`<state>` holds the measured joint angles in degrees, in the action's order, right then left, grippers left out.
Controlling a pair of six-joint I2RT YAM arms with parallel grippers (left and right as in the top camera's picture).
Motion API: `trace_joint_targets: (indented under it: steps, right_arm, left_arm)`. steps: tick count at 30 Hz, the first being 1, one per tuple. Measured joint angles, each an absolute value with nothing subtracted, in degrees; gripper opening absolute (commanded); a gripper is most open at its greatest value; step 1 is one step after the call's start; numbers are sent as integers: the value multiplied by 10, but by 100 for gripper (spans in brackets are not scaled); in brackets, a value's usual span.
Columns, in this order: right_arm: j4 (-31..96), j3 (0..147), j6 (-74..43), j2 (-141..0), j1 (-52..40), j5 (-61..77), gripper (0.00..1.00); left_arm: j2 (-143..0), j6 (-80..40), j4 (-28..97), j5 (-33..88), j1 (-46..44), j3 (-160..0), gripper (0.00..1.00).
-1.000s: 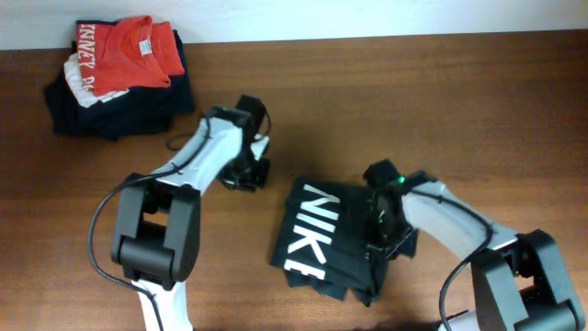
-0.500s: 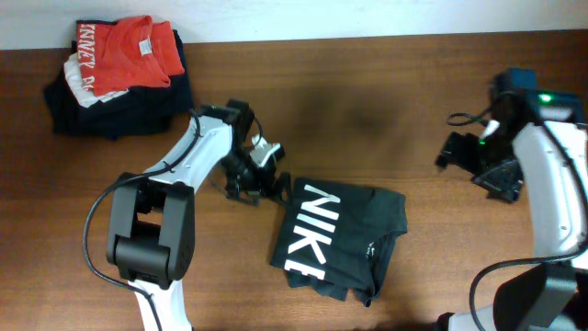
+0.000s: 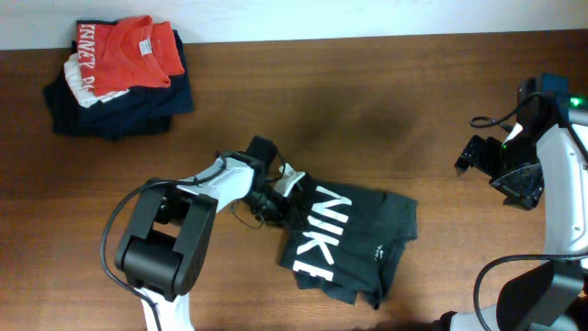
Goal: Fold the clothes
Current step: 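Grasp the folded bundle with the left gripper and carry it onto the stack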
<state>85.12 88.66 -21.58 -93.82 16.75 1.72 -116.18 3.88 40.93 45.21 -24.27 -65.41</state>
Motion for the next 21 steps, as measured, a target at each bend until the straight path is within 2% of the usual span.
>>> trace_joint_targets:
  steps: [5, 8, 10, 15, 21]
  right_arm:
    - [852, 887, -212, -938, 168, 17, 99]
    - [853, 887, -211, -938, 168, 15, 99]
    - [853, 887, -211, -938, 168, 15, 99]
    - [853, 887, -194, -938, 168, 15, 99]
    - [854, 887, -188, -938, 168, 15, 99]
  left_arm:
    - [-1164, -13, 456, 389, -238, -689, 0]
    - [-1167, -26, 476, 229, -189, -792, 0]
    - [-1168, -1, 474, 180, -160, -838, 0]
    - [-1169, 54, 396, 69, -88, -903, 0]
    - [-1169, 100, 331, 19, 4, -905, 1]
